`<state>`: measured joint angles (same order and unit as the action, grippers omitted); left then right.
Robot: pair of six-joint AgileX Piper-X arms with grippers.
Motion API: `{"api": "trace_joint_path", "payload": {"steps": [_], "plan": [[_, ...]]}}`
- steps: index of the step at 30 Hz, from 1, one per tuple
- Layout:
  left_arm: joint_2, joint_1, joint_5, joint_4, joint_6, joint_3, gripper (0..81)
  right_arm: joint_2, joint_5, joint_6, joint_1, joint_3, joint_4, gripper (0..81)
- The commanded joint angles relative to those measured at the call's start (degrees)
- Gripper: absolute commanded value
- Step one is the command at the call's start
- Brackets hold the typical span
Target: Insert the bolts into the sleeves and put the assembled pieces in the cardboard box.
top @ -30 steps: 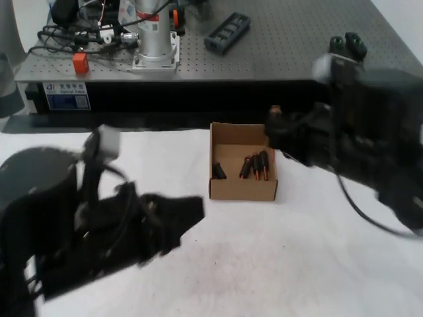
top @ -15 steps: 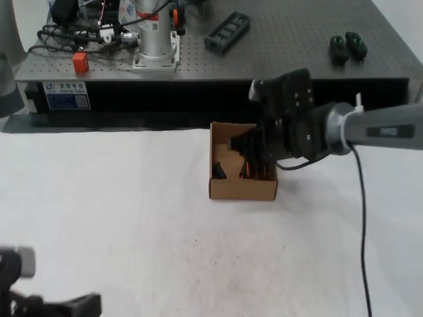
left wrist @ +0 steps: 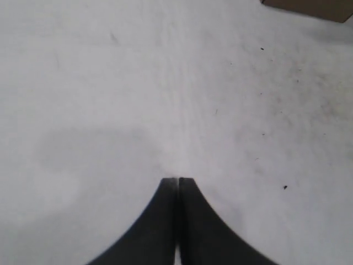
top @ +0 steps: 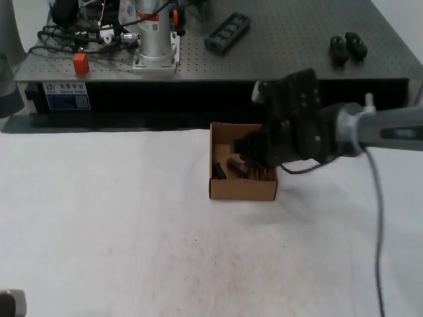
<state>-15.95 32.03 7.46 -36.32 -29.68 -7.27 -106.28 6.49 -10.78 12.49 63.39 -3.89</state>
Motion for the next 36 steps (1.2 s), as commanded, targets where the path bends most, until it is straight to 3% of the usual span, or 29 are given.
{"api": "trace_joint_path", "payload": {"steps": [1,4,6,16,24,29,36], "plan": [[0.56,0.00,1.37,0.00,-1.93,0.72,0.6,9.87,1.16,0.28,1.09,-10.27,5.49,11.3],[0.56,0.00,0.91,-0.02,-2.68,1.16,0.6,21.46,0.97,-1.60,1.69,-26.21,12.81,0.6],[0.56,0.00,0.92,0.07,-2.68,1.35,0.6,30.25,0.96,-2.05,1.68,-35.25,15.98,8.0],[0.56,0.00,0.11,0.59,-2.45,1.73,0.6,61.16,0.96,4.38,1.68,-60.76,15.60,7.8],[0.56,0.00,-0.88,0.80,-2.95,1.73,0.6,68.27,1.87,3.94,1.68,-63.39,10.49,7.8],[0.56,0.00,-4.29,0.44,-3.57,1.73,0.6,68.09,-5.05,4.35,1.68,-63.39,12.88,7.8],[0.56,0.00,-4.27,0.47,-3.57,1.73,0.6,68.09,-5.19,3.98,1.68,-63.39,12.87,7.8]]}}
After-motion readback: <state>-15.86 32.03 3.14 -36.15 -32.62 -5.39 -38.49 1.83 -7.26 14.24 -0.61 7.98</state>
